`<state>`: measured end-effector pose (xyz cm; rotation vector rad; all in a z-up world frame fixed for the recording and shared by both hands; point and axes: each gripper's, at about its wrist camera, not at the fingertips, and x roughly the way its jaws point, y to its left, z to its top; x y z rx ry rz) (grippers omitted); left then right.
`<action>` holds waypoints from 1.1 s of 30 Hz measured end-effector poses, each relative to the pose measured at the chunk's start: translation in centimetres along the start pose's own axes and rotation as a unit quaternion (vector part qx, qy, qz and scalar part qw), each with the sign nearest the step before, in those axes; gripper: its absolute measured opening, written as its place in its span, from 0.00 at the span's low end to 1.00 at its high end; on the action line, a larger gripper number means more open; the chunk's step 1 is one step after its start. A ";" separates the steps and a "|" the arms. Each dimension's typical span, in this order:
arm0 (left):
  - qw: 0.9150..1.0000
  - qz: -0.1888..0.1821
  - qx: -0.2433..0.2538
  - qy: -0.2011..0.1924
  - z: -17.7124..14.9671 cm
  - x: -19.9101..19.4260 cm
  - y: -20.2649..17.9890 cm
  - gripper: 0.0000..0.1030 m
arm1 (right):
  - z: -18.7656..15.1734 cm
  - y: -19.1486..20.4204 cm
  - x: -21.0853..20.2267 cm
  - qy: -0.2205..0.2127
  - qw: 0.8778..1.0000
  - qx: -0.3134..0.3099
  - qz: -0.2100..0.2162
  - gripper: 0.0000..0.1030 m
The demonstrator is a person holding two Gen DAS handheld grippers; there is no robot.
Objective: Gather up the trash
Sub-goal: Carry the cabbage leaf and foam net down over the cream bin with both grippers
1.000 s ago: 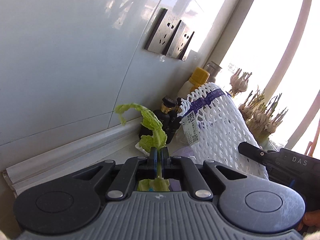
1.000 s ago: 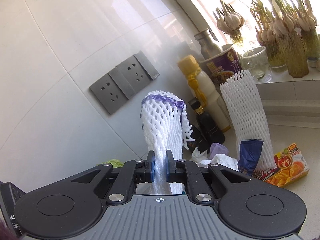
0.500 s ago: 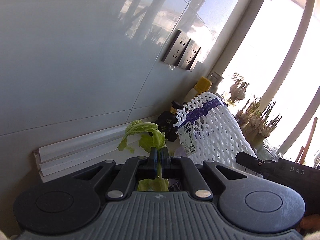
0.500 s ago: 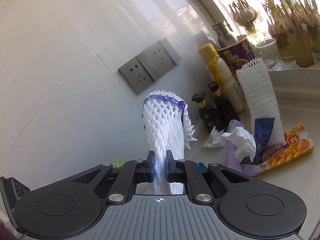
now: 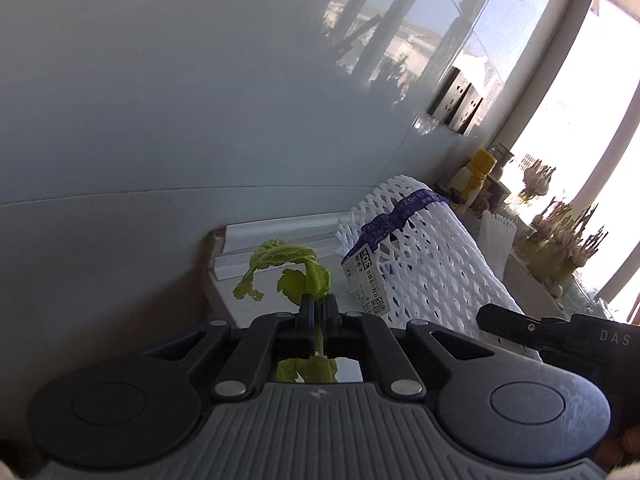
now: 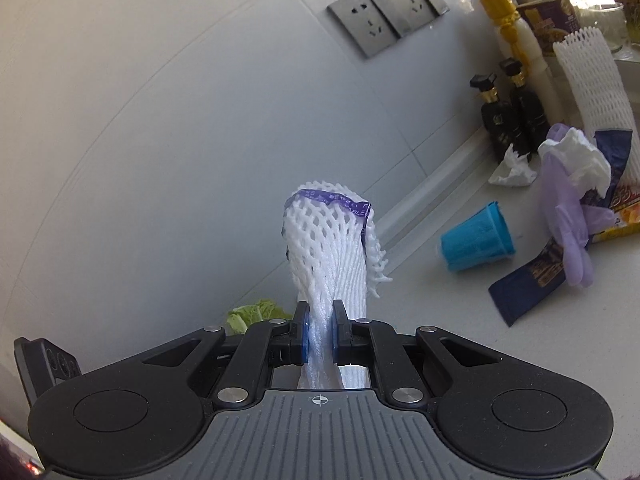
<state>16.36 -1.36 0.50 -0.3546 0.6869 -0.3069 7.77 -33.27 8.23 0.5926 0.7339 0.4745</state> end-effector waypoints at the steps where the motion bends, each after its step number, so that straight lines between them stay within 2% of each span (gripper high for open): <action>1: 1.000 0.008 -0.002 0.002 -0.3 -0.2 0.5 0.03 | -0.5 0.3 0.5 0.009 1.000 -0.002 0.002 0.09; 6: 0.999 0.043 -0.014 0.013 -2.2 -1.3 3.0 0.03 | -2.9 1.9 2.8 0.054 0.998 -0.017 0.009 0.09; 16: 0.992 0.099 -0.039 0.072 -5.9 0.0 6.7 0.03 | -8.5 4.4 7.6 0.148 0.985 -0.079 -0.034 0.09; 20: 0.986 0.121 -0.051 0.100 -7.3 1.2 8.1 0.03 | -11.3 4.5 9.5 0.189 0.975 -0.094 -0.064 0.09; 26: 0.978 0.147 -0.057 0.138 -9.4 2.8 10.6 0.03 | -14.8 4.5 12.6 0.248 0.960 -0.105 -0.076 0.10; 33: 0.965 0.181 -0.031 0.186 -12.8 6.1 13.4 0.03 | -18.6 3.1 18.6 0.318 0.936 -0.114 -0.101 0.10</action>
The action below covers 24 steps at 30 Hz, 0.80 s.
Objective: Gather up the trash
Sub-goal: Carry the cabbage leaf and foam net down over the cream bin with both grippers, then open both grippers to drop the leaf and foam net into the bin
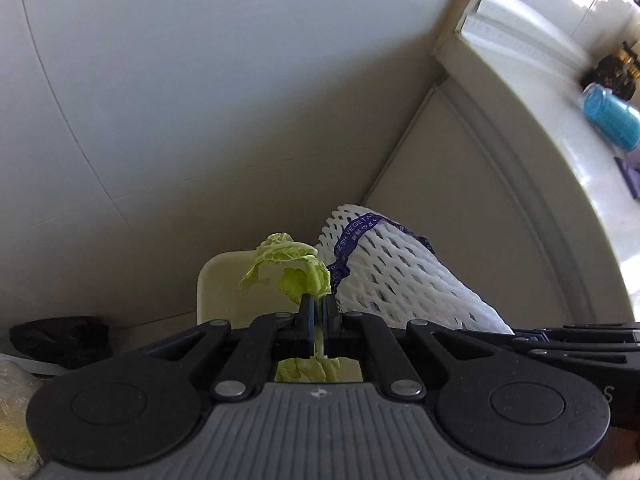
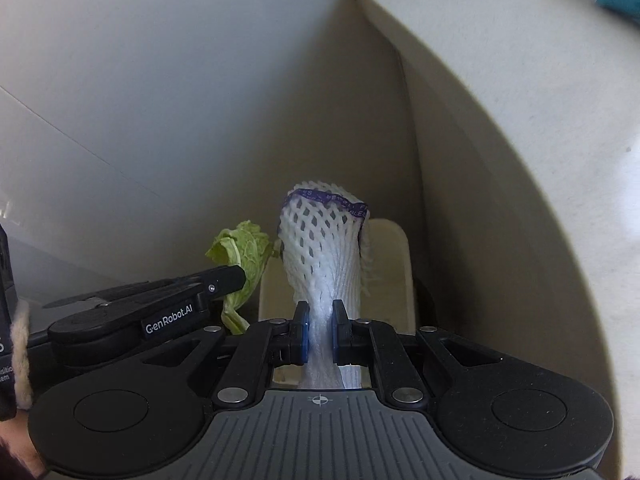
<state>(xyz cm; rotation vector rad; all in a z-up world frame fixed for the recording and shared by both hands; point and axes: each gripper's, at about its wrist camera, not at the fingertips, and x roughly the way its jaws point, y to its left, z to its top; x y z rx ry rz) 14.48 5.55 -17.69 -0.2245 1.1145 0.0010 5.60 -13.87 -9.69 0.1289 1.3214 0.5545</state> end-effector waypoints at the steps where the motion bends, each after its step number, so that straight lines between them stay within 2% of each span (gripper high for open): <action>1: 1.000 0.009 0.006 0.010 -0.1 1.0 0.0 0.03 | 0.2 -0.2 1.2 0.013 1.000 0.002 -0.003 0.10; 5: 0.998 0.033 0.018 0.043 -0.7 4.0 0.6 0.03 | 1.2 -1.2 5.3 0.057 0.998 0.020 -0.009 0.10; 9: 0.996 0.049 0.031 0.066 -1.2 6.0 1.5 0.03 | 2.3 -2.0 8.0 0.080 0.996 0.037 -0.017 0.10; 18: 0.990 0.075 0.036 0.118 -1.5 9.9 3.0 0.03 | 2.7 -2.6 11.9 0.119 0.991 0.038 -0.047 0.11; 24: 0.984 0.096 0.031 0.150 -1.7 11.6 4.1 0.03 | 2.7 -1.5 13.5 0.143 0.986 0.047 -0.065 0.12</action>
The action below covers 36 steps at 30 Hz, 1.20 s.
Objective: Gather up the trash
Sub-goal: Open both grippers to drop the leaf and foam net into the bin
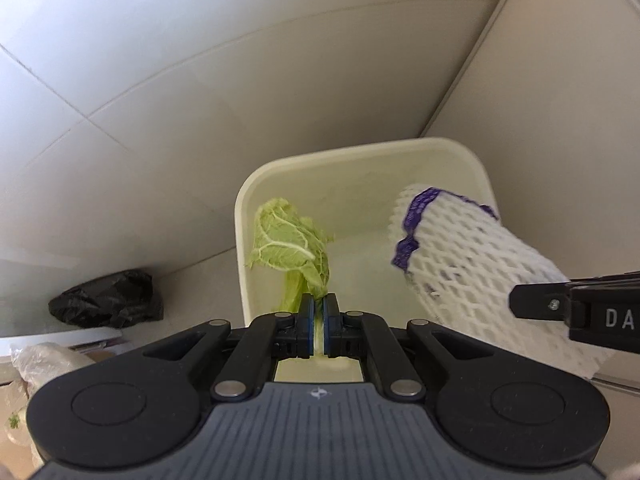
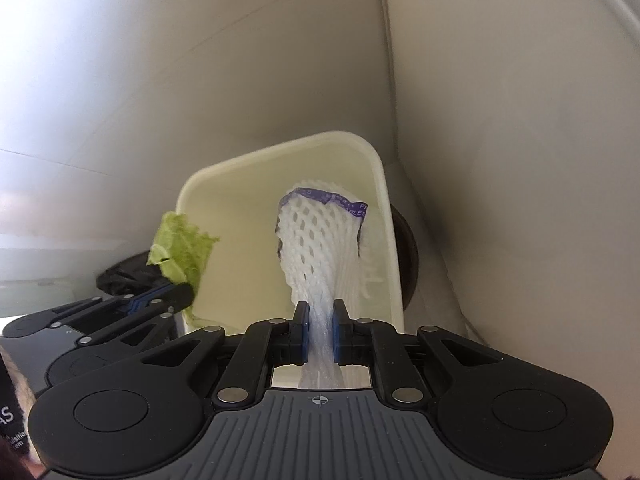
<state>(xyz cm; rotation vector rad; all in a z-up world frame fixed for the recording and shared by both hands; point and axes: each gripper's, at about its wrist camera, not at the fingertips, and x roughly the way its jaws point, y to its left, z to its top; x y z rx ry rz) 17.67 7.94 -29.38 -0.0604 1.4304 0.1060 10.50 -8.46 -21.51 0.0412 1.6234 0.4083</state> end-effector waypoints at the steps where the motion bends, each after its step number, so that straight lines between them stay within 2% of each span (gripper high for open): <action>1: 1.000 0.003 -0.001 0.005 0.0 0.1 0.0 0.03 | -0.1 -0.1 0.1 0.002 1.000 0.002 -0.003 0.12; 6: 1.000 0.015 -0.007 0.025 -0.1 0.6 0.0 0.03 | 0.8 0.2 1.1 0.007 1.000 0.002 -0.013 0.12; 12: 0.999 0.018 -0.001 0.027 -0.1 0.6 -0.3 0.04 | 0.5 0.0 1.9 0.005 1.000 -0.002 -0.017 0.15; 14: 0.999 0.020 -0.002 0.028 -0.1 0.6 -0.3 0.10 | 0.2 0.1 2.1 0.004 1.000 0.002 -0.015 0.16; 15: 0.999 0.023 -0.002 0.028 -0.1 0.6 -0.3 0.13 | 0.2 0.1 2.2 0.006 1.000 0.006 -0.014 0.20; 17: 0.999 0.031 0.004 0.026 -0.2 0.6 -0.4 0.23 | 0.3 -0.2 3.0 0.010 1.000 0.017 -0.007 0.38; 18: 0.999 0.035 0.006 0.025 -0.3 0.5 -0.6 0.24 | 0.2 -0.3 3.0 0.009 1.000 0.022 -0.005 0.54; 19: 0.999 0.036 0.007 0.025 -0.4 0.5 -0.5 0.24 | 0.2 -0.3 2.9 0.005 1.000 0.025 -0.004 0.63; 27: 0.999 0.043 0.011 0.029 -0.1 0.2 -0.3 0.31 | -0.1 0.0 2.8 0.000 1.000 0.014 -0.008 0.64; 36: 0.998 0.045 0.014 0.032 -0.1 -0.5 0.0 0.52 | -0.3 0.4 1.9 -0.005 1.000 0.009 -0.013 0.70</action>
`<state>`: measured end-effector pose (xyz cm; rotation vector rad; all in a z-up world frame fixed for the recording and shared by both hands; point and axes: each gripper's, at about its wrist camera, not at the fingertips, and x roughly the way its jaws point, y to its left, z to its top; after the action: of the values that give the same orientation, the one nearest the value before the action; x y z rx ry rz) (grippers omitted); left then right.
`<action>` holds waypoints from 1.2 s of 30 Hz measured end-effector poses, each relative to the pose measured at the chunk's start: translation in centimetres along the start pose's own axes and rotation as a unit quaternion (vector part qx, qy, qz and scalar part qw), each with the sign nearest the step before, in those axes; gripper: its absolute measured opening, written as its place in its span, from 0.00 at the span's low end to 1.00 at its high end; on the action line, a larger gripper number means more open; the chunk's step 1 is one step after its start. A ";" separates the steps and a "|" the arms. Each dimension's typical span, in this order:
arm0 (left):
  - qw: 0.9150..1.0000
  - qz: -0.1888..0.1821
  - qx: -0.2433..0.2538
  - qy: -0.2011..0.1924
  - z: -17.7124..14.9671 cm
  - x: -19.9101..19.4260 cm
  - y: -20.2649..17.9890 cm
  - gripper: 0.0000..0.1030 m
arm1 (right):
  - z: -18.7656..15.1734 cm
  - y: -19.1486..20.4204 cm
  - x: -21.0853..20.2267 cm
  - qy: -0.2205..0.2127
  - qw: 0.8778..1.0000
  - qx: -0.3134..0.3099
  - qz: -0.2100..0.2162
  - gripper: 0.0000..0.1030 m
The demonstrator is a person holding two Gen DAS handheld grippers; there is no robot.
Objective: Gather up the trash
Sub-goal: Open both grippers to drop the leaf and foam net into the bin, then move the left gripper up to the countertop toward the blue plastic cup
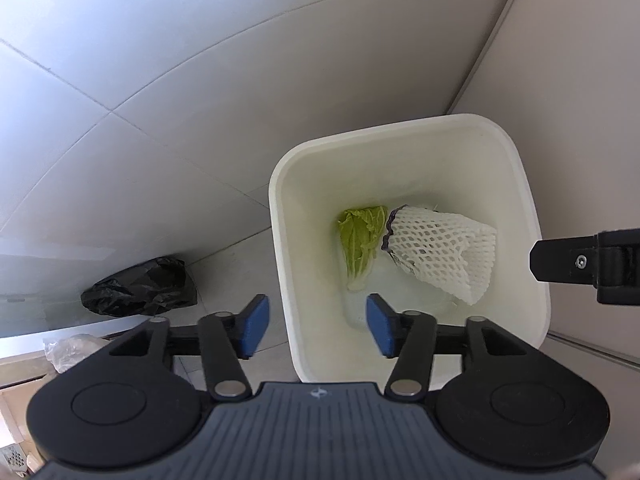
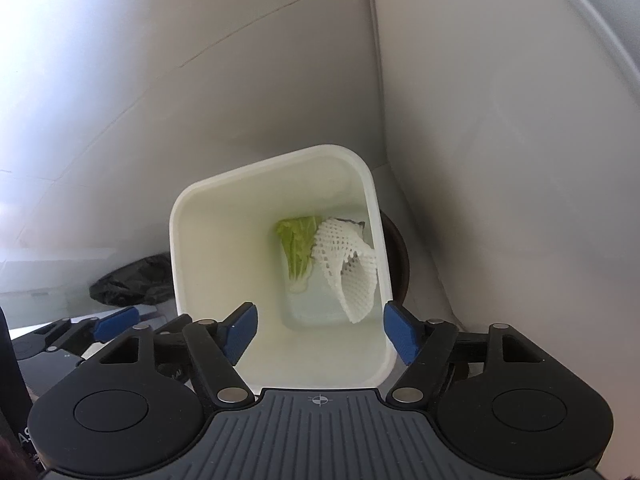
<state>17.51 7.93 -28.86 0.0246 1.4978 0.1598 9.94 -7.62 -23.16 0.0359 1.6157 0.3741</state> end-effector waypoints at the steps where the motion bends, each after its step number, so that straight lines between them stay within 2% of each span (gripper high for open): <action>1: 1.000 -0.003 -0.005 0.000 0.0 -0.2 0.2 0.55 | -0.1 0.0 -0.1 -0.002 1.000 -0.001 0.000 0.71; 5: 1.000 -0.012 -0.021 -0.001 -0.3 -0.7 0.9 0.65 | -0.6 0.1 -0.3 -0.002 1.000 -0.005 -0.002 0.73; 11: 0.999 -0.014 -0.036 0.011 -1.2 -1.0 1.6 0.73 | -1.7 0.4 -0.9 -0.006 1.000 -0.027 -0.009 0.73; 20: 1.000 -0.001 -0.016 0.022 -3.2 -1.5 2.5 0.90 | -3.9 -0.3 -3.2 -0.033 0.999 -0.041 0.013 0.77; 28: 0.998 0.011 0.018 0.056 -5.1 -1.8 2.1 0.94 | -6.4 0.3 -6.6 -0.055 0.994 -0.085 0.027 0.81; 33: 0.997 -0.016 -0.004 0.070 -5.7 -3.2 2.9 0.96 | -7.4 1.1 -9.3 -0.074 0.990 -0.120 0.025 0.82; 36: 0.997 -0.034 -0.019 0.059 -6.0 -4.7 3.3 0.97 | -8.4 1.2 -11.3 -0.095 0.987 -0.130 0.028 0.82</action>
<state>10.96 10.14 -24.26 -0.0680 1.6110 0.1367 2.51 -11.07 -11.66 -0.0798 1.3699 0.6054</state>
